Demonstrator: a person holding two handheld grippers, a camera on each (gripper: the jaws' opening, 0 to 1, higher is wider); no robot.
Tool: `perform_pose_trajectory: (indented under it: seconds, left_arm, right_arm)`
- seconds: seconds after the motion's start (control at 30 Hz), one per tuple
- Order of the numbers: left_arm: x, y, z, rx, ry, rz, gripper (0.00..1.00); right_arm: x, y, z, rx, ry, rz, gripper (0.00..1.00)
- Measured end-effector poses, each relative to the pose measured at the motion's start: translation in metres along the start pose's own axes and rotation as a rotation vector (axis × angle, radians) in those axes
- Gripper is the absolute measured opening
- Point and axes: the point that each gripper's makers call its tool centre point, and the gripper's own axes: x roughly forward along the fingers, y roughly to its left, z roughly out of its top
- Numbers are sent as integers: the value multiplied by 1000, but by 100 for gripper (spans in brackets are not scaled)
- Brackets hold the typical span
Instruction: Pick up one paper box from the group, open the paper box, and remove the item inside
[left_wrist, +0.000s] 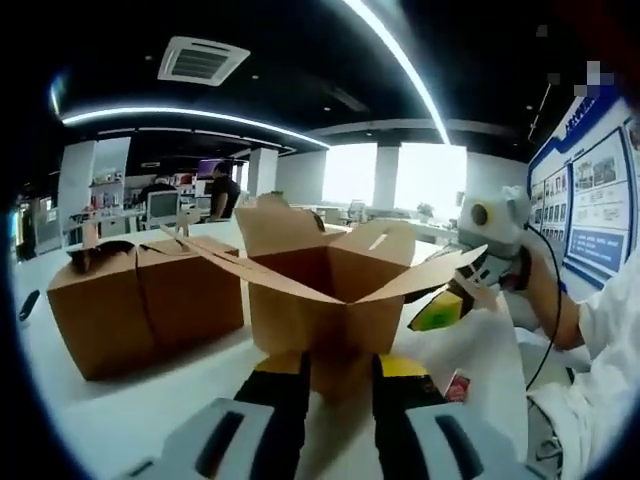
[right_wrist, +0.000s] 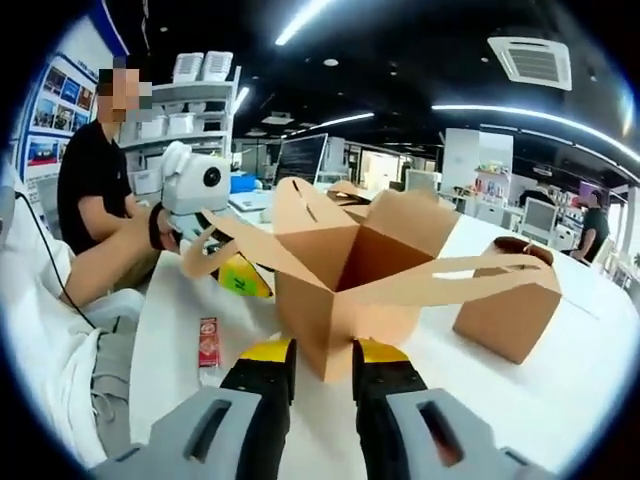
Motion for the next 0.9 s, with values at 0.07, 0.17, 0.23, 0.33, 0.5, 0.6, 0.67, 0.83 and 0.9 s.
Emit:
perform_pose_trajectory:
  seconds: [0.07, 0.17, 0.23, 0.33, 0.5, 0.6, 0.67, 0.83, 0.9]
  left_arm:
    - [1, -1, 0, -5, -2, -2, 25]
    - [1, 0, 1, -5, -4, 4, 25]
    - [-1, 1, 0, -4, -2, 5, 25]
    - [-19, 6, -2, 9, 4, 12, 31]
    - [-77, 34, 7, 7, -26, 101, 31]
    - [-120, 46, 31, 27, -103, 178, 32]
    - [-144, 49, 50, 38, -154, 217, 33]
    - [-192, 45, 81, 58, -228, 304, 35]
    - [-203, 39, 86, 53, -248, 306, 34]
  right_arm:
    - [1, -3, 0, 2, -2, -9, 23]
    - [1, -3, 0, 5, -2, -10, 23]
    - [-2, -3, 0, 0, 0, -8, 23]
    - [-14, -6, 5, 0, -13, -20, 23]
    - [-59, -10, 10, -24, -8, -47, 26]
    - [-81, -17, 23, -25, -18, -69, 31]
    - [-96, -25, 38, -45, -39, -113, 31]
    - [-126, -34, 77, -49, -149, -180, 32]
    - [-136, -34, 84, -51, -172, -196, 31]
